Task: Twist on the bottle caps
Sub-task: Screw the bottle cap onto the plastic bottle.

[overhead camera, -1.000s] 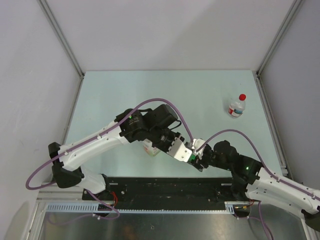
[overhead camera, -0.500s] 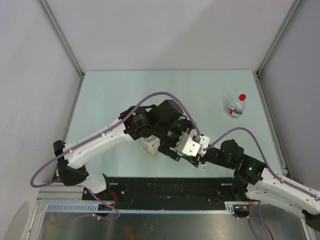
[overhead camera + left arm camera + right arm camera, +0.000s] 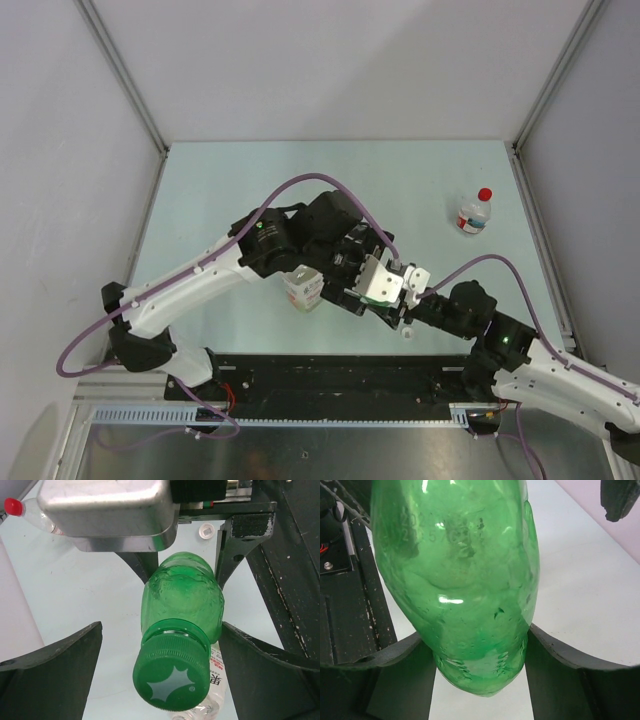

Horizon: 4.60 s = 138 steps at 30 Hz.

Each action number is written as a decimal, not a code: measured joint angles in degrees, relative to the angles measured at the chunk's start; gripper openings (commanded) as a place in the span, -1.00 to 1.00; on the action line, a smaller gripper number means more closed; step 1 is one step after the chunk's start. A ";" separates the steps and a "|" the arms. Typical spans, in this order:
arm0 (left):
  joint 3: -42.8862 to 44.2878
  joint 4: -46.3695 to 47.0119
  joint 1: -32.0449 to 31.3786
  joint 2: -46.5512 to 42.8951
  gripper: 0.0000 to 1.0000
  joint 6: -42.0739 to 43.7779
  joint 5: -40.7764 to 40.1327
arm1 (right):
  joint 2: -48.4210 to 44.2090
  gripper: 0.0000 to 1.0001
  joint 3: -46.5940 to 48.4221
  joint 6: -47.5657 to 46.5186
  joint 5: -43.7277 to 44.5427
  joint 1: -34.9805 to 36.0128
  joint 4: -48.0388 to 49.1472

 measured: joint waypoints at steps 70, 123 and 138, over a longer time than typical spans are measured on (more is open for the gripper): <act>-19.93 48.50 6.14 -8.46 0.49 -74.49 -28.83 | 9.94 -1.00 0.83 15.98 13.42 -15.43 1.97; -22.01 48.06 7.15 -6.99 -0.72 -75.91 -20.72 | 7.80 -1.00 0.85 15.17 3.02 -15.87 1.77; -29.20 53.05 9.03 -13.97 -0.85 -67.01 -1.44 | 3.02 -1.00 0.83 10.86 -15.56 -20.52 -1.44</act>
